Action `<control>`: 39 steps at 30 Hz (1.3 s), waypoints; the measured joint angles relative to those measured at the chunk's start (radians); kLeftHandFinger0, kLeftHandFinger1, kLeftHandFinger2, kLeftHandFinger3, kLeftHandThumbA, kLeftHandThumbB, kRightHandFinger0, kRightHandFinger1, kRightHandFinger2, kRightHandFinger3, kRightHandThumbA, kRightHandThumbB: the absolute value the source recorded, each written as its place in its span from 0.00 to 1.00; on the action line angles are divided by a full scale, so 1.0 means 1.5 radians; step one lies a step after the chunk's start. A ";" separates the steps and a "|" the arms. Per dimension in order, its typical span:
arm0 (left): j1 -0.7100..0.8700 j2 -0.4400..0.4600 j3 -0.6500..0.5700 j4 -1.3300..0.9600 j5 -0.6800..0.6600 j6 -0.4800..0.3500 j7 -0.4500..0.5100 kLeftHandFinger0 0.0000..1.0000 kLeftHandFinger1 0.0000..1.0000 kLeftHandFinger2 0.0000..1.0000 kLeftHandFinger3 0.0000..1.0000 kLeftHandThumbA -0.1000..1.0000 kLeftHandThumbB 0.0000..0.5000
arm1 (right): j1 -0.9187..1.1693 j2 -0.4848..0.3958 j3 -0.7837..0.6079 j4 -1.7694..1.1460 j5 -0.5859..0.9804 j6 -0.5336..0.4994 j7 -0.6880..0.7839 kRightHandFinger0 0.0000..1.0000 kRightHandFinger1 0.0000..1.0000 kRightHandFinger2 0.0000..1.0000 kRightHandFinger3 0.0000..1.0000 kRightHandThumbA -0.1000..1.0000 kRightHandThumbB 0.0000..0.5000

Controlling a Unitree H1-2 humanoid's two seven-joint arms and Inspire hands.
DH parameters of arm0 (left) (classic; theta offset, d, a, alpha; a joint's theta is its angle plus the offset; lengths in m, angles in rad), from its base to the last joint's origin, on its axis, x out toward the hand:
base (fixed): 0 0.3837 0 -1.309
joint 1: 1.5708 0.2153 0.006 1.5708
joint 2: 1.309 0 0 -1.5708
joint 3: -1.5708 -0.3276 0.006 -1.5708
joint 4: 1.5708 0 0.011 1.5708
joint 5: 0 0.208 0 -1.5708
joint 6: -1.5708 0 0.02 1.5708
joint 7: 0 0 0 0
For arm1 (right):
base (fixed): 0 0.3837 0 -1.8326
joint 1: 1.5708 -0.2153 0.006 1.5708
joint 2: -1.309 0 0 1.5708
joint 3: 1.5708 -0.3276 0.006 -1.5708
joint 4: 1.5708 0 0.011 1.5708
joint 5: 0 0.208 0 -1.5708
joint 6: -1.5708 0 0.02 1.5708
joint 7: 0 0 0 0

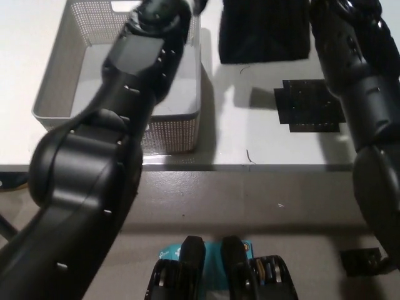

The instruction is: Use both hands to pick up a lunch bag on the right hand side and place it into a container on the left hand side

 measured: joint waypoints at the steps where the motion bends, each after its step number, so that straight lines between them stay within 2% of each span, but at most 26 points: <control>1: -0.001 0.004 0.003 -0.012 -0.003 0.001 0.000 1.00 1.00 1.00 1.00 1.00 0.59 | -0.010 0.002 0.003 0.000 -0.005 -0.002 -0.002 1.00 1.00 1.00 1.00 1.00 0.00; 6: -0.003 0.012 0.012 -0.068 -0.012 0.009 0.000 1.00 1.00 1.00 1.00 1.00 0.61 | -0.044 0.006 0.006 -0.007 -0.018 -0.006 -0.006 1.00 1.00 1.00 1.00 1.00 0.00; 10: -0.003 0.022 0.012 -0.134 -0.012 0.038 0.001 1.00 1.00 1.00 1.00 1.00 0.58 | -0.069 0.011 0.007 -0.017 -0.024 -0.008 -0.011 1.00 1.00 1.00 1.00 1.00 0.00; 16: -0.001 0.031 0.011 -0.222 -0.012 0.073 0.002 1.00 1.00 1.00 1.00 1.00 0.65 | -0.087 0.014 0.008 -0.052 -0.031 -0.005 -0.012 1.00 1.00 1.00 1.00 1.00 0.00; 19: 0.010 0.036 0.009 -0.271 -0.010 0.092 0.008 1.00 1.00 1.00 1.00 1.00 0.50 | -0.092 0.020 0.012 -0.060 -0.036 -0.008 -0.012 1.00 1.00 1.00 1.00 1.00 0.00; 27: 0.073 0.052 0.016 -0.353 -0.008 0.125 0.031 1.00 1.00 1.00 1.00 1.00 0.54 | -0.112 0.053 0.026 0.032 -0.049 -0.051 -0.011 1.00 1.00 1.00 1.00 1.00 0.00; 32: 0.122 0.072 0.027 -0.384 -0.009 0.142 0.046 1.00 1.00 1.00 1.00 1.00 0.52 | -0.132 0.086 0.036 0.126 -0.055 -0.069 -0.007 1.00 1.00 1.00 1.00 1.00 0.03; 33: 0.127 0.077 0.029 -0.388 -0.009 0.142 0.047 1.00 1.00 1.00 1.00 1.00 0.56 | -0.134 0.091 0.037 0.137 -0.057 -0.071 -0.006 1.00 1.00 1.00 1.00 1.00 0.03; 39: 0.156 0.111 0.050 -0.404 -0.009 0.142 0.065 1.00 1.00 1.00 1.00 1.00 0.47 | -0.154 0.132 0.041 0.212 -0.064 -0.080 0.014 1.00 1.00 1.00 1.00 1.00 0.00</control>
